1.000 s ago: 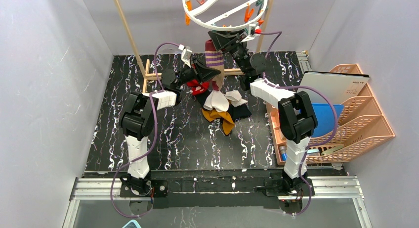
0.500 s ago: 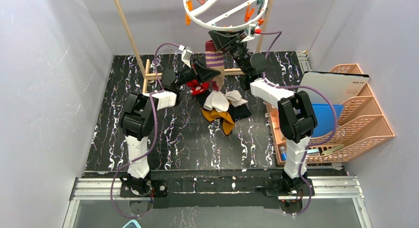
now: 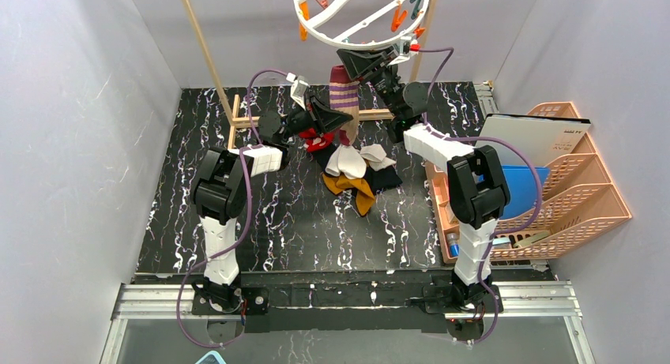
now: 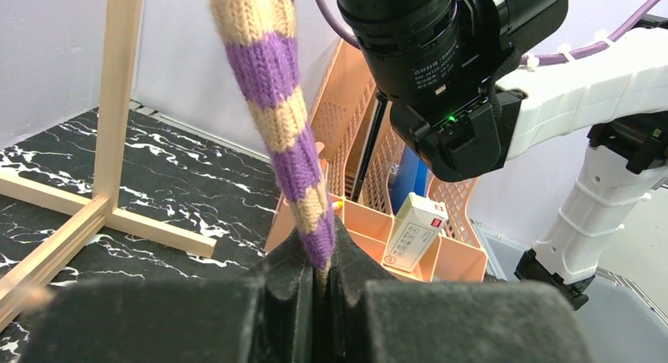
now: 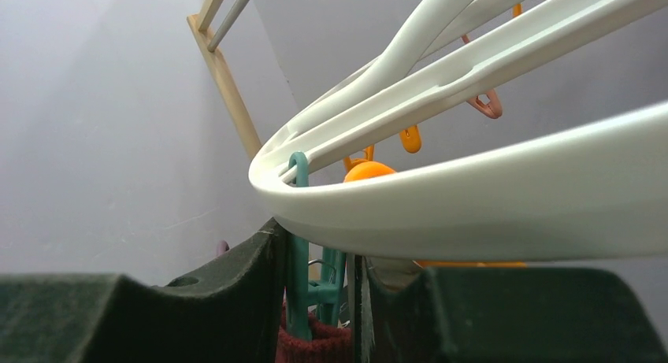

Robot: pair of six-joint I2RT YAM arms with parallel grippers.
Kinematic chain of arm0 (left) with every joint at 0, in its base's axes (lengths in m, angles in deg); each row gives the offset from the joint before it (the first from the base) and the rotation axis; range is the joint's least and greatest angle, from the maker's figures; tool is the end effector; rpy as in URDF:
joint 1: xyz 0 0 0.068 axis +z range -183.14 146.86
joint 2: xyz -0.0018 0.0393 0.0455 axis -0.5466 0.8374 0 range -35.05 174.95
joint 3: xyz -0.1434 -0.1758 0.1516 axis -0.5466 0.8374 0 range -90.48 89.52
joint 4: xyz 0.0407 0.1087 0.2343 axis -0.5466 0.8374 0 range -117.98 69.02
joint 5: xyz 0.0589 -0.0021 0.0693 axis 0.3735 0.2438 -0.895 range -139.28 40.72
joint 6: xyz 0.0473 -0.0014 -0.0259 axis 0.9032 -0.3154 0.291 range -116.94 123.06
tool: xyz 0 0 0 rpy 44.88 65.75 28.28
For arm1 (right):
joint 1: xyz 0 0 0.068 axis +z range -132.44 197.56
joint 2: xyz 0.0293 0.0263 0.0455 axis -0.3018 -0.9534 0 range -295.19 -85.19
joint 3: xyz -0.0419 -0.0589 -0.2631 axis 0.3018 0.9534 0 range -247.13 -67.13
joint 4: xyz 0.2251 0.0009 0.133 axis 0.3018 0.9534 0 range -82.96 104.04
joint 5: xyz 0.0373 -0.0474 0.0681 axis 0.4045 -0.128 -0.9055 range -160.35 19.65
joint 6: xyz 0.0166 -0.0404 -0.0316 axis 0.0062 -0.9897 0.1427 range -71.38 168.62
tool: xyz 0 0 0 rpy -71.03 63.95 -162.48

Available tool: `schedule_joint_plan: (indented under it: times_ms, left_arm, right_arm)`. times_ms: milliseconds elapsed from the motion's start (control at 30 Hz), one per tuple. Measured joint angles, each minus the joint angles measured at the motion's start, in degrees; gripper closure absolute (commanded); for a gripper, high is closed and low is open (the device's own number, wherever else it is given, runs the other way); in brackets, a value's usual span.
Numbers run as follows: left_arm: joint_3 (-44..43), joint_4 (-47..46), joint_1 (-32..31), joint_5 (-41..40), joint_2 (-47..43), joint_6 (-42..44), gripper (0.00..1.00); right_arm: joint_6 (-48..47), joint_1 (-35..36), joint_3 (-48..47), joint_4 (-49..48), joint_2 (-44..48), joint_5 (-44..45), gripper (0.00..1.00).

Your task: Remove the socks clipped to the hanger

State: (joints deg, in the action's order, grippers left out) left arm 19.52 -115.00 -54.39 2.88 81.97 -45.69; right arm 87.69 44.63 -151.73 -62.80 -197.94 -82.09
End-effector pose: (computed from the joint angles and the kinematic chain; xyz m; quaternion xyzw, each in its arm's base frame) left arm 0.3852 -0.1802 0.2721 0.2968 0.4634 -0.6191 0.5603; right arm 0.3954 0.2102 0.3667 -0.0503 0.4145 0.5304 0.7378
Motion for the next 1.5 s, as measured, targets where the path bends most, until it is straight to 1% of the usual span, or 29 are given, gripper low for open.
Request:
schedule_joint_plan:
  times_ms: [233, 433, 733, 1000, 1067, 1100, 1167, 1233, 1433, 1500]
  left_arm:
    - [0.2, 0.0, -0.4, 0.5, 0.0, -0.6, 1.0]
    - [3.1, 0.0, -1.0, 0.9, -0.2, -0.8, 1.0]
    - [4.5, 0.0, -1.3, 1.0, -0.7, -1.0, 1.0]
    - [7.5, 0.0, -3.7, 0.7, -3.2, -1.4, 1.0]
    - [8.4, 0.0, -4.4, 0.6, -4.0, -1.7, 1.0]
    - [8.8, 0.0, -4.6, 0.5, -4.4, -1.7, 1.0]
    - [9.9, 0.0, -5.0, 0.3, -5.0, -1.8, 1.0]
    - [11.4, 0.0, -5.3, -0.3, -5.2, -1.8, 1.0]
    - [14.8, 1.2, -5.4, -1.3, -5.2, -1.8, 1.0]
    - [15.2, 1.7, -5.4, -1.6, -5.2, -1.8, 1.0]
  right_arm:
    - [0.0, 0.0, 0.0, 1.3, 1.1, -0.3, 0.99]
    - [0.0, 0.0, 0.0, 2.0, 1.7, -0.4, 0.99]
    - [0.0, 0.0, 0.0, 2.5, 1.8, -0.4, 0.99]
    - [0.0, -0.1, 0.0, 3.9, 2.0, -0.4, 0.99]
    - [-0.1, -0.1, 0.0, 4.6, 2.3, -0.4, 0.92]
    - [-0.1, -0.1, 0.0, 5.2, 2.6, -0.4, 0.85]
    - [-0.2, -0.1, 0.1, 6.1, 3.3, -0.4, 0.59]
    - [-0.4, -0.1, 0.2, 6.9, 4.0, -0.6, 0.38]
    - [-2.1, -0.1, 2.1, 8.6, 6.6, -0.6, 0.08]
    - [-2.6, -0.1, 2.1, 9.5, 7.0, -0.6, 0.02]
